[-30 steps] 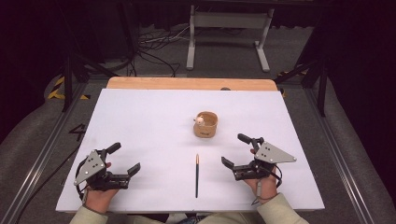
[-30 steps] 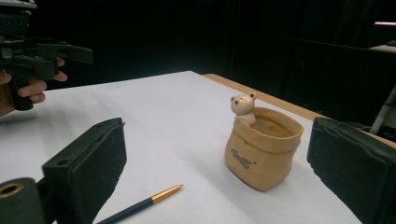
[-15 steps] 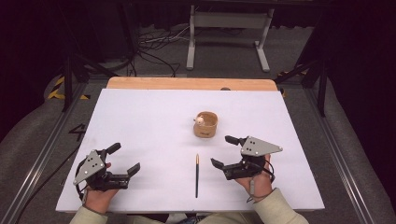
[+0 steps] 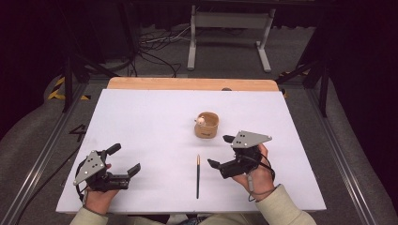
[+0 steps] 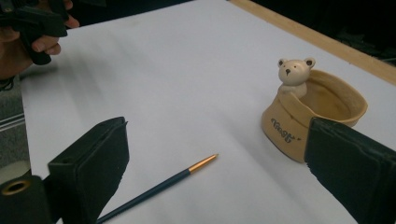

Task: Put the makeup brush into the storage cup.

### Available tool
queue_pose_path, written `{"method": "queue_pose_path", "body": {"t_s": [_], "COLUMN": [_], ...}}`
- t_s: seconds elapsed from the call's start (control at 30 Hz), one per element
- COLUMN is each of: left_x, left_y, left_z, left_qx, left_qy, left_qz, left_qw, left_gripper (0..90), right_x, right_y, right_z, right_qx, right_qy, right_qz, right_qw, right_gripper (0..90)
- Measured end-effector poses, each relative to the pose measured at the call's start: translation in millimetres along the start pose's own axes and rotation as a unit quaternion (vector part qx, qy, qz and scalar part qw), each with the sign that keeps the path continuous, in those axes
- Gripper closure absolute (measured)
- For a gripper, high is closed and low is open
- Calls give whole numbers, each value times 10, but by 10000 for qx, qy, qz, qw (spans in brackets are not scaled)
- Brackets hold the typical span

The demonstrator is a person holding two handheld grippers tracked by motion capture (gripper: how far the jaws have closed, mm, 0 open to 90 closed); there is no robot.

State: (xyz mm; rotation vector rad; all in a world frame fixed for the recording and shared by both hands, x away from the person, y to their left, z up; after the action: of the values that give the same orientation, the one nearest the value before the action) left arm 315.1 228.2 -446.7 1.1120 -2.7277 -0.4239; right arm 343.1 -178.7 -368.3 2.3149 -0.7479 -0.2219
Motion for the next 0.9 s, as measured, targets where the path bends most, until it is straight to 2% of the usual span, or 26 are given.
{"method": "queue_pose_path", "body": {"t_s": [0.07,0.17,0.23,0.33,0.53,0.67,0.77,0.8,0.83,0.9], "left_x": [-5,-8,-8,-7,-11,-8,-5,-5,-6,-7], "left_y": [2,-2,-1,-8,-11,-12,-11,-12,-11,-7], "left_z": [2,6,6,7,8,8,11,12,14,19], "left_qx": [8,4,-13,-9,-32,-37,-61,-62,-68,-93], "left_qy": [18,45,43,43,43,47,54,57,61,103], "left_qz": [13,7,14,32,21,11,26,20,17,9], "left_qw": [10000,10000,10000,10000,10000,10000,10000,10000,10000,9999], "left_gripper": [7,7,7,7,7,7,7,7,7,7], "right_x": [15,89,99,117,114,100,86,91,91,103], "right_y": [-23,-46,-48,-68,-92,-121,-161,-191,-191,-230], "right_z": [-42,-82,-89,-123,-175,-224,-265,-292,-292,-332], "right_qx": [-252,-586,-641,-923,-1198,-1408,-1654,-1839,-1839,-2053], "right_qy": [-3,-147,-175,-160,-160,-52,-49,-88,-88,-152], "right_qz": [12,5,6,-12,-32,-67,-80,-91,-91,-106], "right_qw": [9997,9982,9978,9956,9927,9900,9862,9829,9829,9785], "right_gripper": [53,43,42,40,39,49,47,45,45,45]}}
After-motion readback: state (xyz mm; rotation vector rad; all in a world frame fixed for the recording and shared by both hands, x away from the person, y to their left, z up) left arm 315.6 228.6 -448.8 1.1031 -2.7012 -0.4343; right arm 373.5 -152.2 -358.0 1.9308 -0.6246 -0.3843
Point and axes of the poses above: each handheld gripper's, and its own axes: y roughly backward along the jaws, z roughly out of its underside, x roughly to its right, the point moved 1 cm from there along -y, roughly forward along the jaws, and after that the axes turned 9 degrees about -x, right-handed, at the moved point
